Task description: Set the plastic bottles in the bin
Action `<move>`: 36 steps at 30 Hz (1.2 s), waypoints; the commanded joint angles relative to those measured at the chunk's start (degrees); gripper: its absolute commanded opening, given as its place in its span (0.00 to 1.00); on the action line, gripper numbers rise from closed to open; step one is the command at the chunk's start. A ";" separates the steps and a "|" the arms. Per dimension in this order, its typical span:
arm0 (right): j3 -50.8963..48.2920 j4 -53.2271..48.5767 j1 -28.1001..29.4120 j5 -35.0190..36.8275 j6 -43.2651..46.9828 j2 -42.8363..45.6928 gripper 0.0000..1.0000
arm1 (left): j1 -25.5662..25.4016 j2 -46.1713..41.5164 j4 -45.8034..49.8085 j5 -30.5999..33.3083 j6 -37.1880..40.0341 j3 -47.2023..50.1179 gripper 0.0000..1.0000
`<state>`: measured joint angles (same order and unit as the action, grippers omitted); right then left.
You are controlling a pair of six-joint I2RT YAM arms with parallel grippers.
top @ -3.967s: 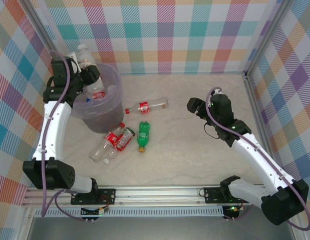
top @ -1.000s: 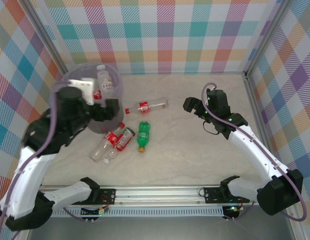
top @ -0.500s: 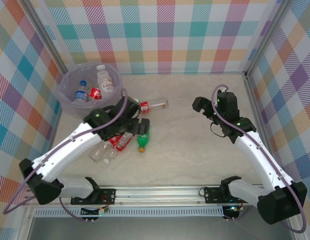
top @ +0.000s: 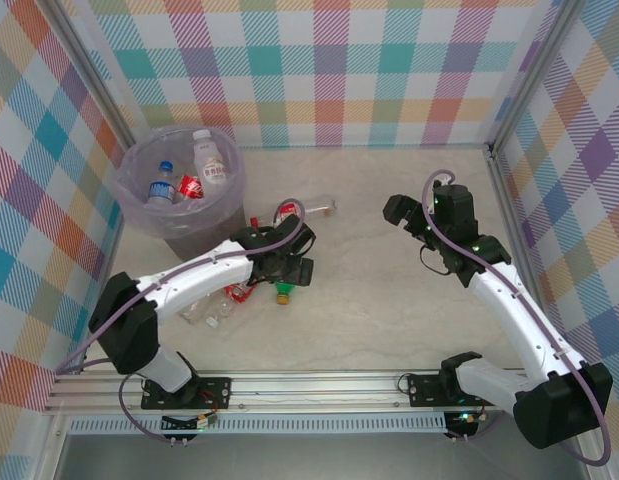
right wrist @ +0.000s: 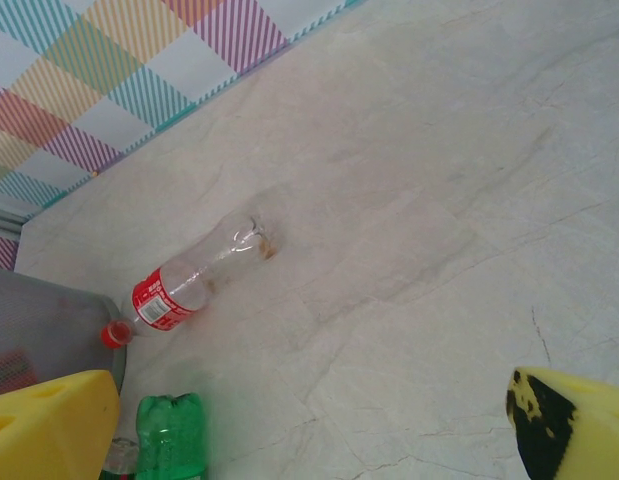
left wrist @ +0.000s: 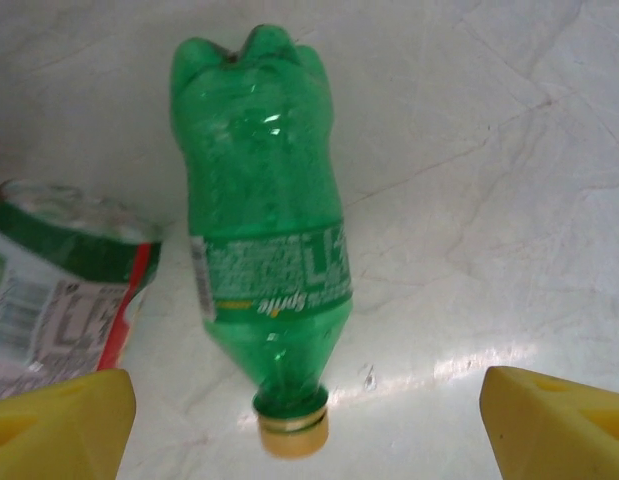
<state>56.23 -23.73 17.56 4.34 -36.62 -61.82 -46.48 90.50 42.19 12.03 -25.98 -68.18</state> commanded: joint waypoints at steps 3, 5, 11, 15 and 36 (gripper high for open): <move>-0.11 1.92 -0.42 -2.50 -0.30 -0.19 0.99 | -0.37 6.46 -3.91 0.08 -0.53 -1.84 0.87; -0.07 1.44 -0.56 -1.98 0.14 -0.07 0.99 | -0.45 8.41 -4.53 1.07 -1.04 -2.24 0.87; 0.11 0.43 -1.43 -1.92 0.76 -0.74 0.99 | -0.41 12.50 -6.82 2.46 -1.95 -3.05 0.84; 0.22 0.71 -1.58 -2.90 0.77 -1.45 0.99 | -0.39 14.97 -7.10 2.90 -1.71 -4.40 0.83; -0.06 0.43 -1.93 -3.11 1.38 -1.06 0.99 | -0.52 13.58 -5.82 4.20 2.85 -8.24 0.61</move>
<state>56.23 -23.24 16.08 2.09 -36.34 -63.29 -46.48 107.72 34.63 15.90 -25.34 -73.41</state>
